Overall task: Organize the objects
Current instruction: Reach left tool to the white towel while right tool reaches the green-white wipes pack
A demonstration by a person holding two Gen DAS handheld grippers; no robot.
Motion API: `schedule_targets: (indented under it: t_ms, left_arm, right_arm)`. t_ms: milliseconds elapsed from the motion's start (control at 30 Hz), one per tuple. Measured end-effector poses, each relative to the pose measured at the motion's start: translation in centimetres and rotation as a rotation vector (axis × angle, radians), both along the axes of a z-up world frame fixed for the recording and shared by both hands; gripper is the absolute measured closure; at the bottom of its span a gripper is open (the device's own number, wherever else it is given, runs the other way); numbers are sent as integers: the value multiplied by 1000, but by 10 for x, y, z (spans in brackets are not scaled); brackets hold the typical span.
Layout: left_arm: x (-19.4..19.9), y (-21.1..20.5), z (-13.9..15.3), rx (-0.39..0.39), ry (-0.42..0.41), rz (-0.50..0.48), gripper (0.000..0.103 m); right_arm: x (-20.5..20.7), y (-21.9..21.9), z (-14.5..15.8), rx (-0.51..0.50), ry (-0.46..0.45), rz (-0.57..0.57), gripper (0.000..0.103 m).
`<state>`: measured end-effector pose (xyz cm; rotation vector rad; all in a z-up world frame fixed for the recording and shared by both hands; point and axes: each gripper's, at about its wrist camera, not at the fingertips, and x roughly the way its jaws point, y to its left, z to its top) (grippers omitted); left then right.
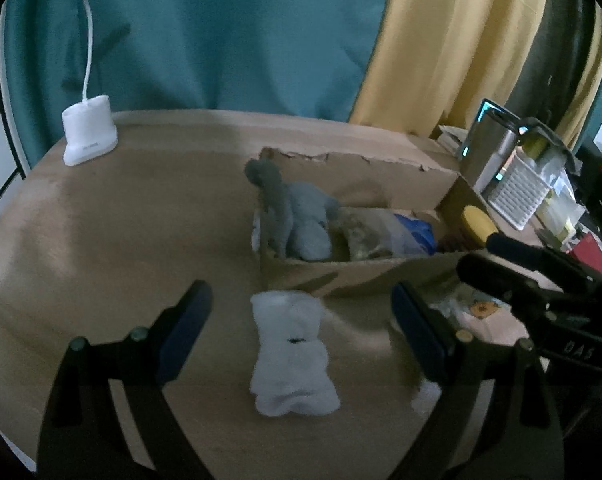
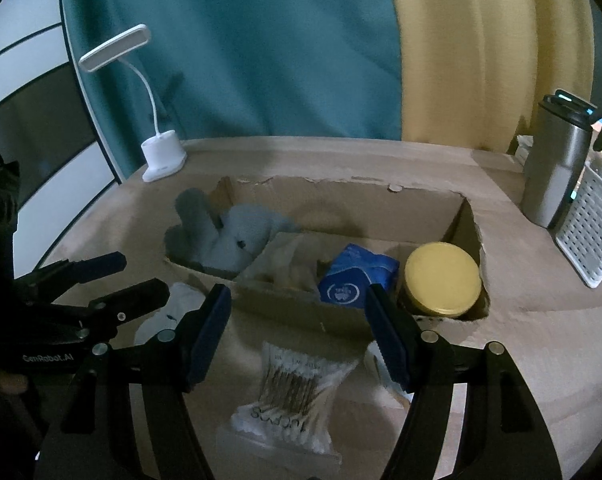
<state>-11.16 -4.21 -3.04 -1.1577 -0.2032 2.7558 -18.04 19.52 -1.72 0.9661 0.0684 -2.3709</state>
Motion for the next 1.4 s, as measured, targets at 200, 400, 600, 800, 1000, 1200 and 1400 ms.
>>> schedule_targets:
  t_ms: [200,400,600,800,1000,1200,1400]
  left_arm:
    - [6,5,-2,-8,-3,-4,11]
    - [13,9,-4,-7,-7,-10,11]
    - [18,12,-8,-9,-15,-13,11]
    - [18,15,-15,-16,-31,-18,11]
    - [14,17,-23,-30,-46,-20,11]
    - [10,17,-34,-41,-72,-18,11]
    - [7,18,-41,-57,-84,-19,12]
  right_arm:
    - [8,7,-2,2,-3,-12,31]
    - [16,12,-4,7,-7,-16,31]
    - [22,18,-7,7,-11,-27,31]
    - [21,27,-13,18,-17,-60,31]
    - [16,36,-20,27,-29,-90,31]
    - [12,45,-28,28,-47,-123,31]
    - [8,53,-31,38,-42,-153,31]
